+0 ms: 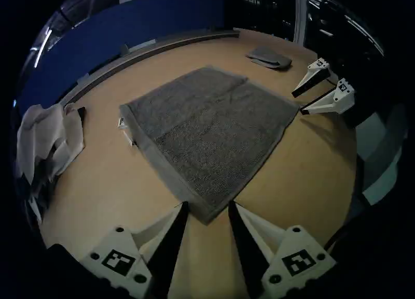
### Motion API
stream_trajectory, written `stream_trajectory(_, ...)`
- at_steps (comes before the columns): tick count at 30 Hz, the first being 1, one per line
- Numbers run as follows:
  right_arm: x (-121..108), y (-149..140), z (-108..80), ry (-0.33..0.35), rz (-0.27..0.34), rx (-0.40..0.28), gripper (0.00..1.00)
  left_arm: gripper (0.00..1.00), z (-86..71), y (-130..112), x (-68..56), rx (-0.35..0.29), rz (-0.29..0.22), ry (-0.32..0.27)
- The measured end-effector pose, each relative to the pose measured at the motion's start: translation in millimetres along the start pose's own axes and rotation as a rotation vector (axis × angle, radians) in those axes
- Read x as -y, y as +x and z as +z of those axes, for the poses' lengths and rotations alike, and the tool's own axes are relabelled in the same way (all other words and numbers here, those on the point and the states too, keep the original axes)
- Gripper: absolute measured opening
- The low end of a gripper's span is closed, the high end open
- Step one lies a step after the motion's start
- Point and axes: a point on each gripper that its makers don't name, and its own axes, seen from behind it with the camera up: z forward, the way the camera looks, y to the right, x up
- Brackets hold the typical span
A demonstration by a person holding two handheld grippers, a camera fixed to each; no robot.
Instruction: Fold towel
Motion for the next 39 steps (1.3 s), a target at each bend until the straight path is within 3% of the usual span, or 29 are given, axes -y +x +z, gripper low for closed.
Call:
stream_trajectory(6,-0.3,-3.7,-0.2,-0.001,-0.001,0.009,0.61,0.43,0.7,1.7,-2.4,0.0,0.009,-0.006)
stream_trajectory(11,0.3,-8.3,0.2,0.006,0.007,0.02,0.48,0.39,0.3,2.5,-4.0,-0.002,0.023,-0.006)
stream_trajectory(16,0.6,-10.7,0.5,0.003,0.004,0.023,0.47,0.37,-0.4,2.6,-4.5,-0.004,0.04,-0.007)
stream_trajectory(29,1.6,-9.6,2.0,0.0,0.008,0.021,0.24,0.28,-0.7,1.2,-7.4,-0.002,0.089,-0.015)
stream_trajectory(39,-3.6,-7.8,1.0,-0.022,0.007,0.018,0.13,0.17,-1.6,0.9,-10.7,0.008,0.087,-0.031)
